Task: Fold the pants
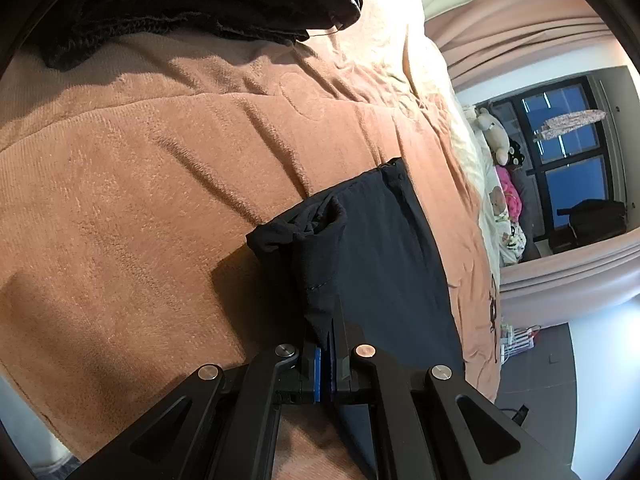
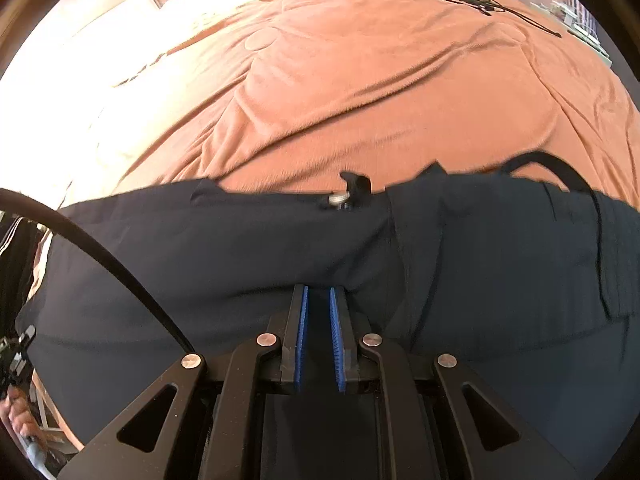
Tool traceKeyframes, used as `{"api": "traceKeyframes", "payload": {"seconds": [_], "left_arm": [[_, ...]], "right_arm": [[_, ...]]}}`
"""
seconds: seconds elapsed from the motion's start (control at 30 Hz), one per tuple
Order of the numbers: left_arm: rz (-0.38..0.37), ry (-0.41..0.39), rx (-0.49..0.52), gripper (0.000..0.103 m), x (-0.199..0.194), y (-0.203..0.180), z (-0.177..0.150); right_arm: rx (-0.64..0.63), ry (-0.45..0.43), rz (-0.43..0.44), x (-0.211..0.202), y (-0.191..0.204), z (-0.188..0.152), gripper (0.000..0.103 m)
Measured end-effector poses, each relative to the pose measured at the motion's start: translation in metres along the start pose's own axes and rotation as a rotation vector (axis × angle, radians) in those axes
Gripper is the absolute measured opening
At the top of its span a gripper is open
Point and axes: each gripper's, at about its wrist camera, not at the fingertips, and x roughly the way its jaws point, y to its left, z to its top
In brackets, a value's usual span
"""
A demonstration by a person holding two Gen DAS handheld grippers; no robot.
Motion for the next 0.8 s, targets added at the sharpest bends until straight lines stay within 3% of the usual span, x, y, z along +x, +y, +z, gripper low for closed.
{"api": "traceKeyframes", "payload": {"seconds": [0.43, 0.8], "left_arm": [[-0.016, -0.007, 0.020, 0.002, -0.003, -0.010, 0.004], [-0.079, -0.036, 0.096, 0.002, -0.027, -0.057, 0.012]], "right_arm": [[0.007, 0.003, -0.016, 0.022, -0.001, 0.017, 0.001], [0.010, 0.043, 0.093, 0.010, 0.002, -0.034, 0.001]]}}
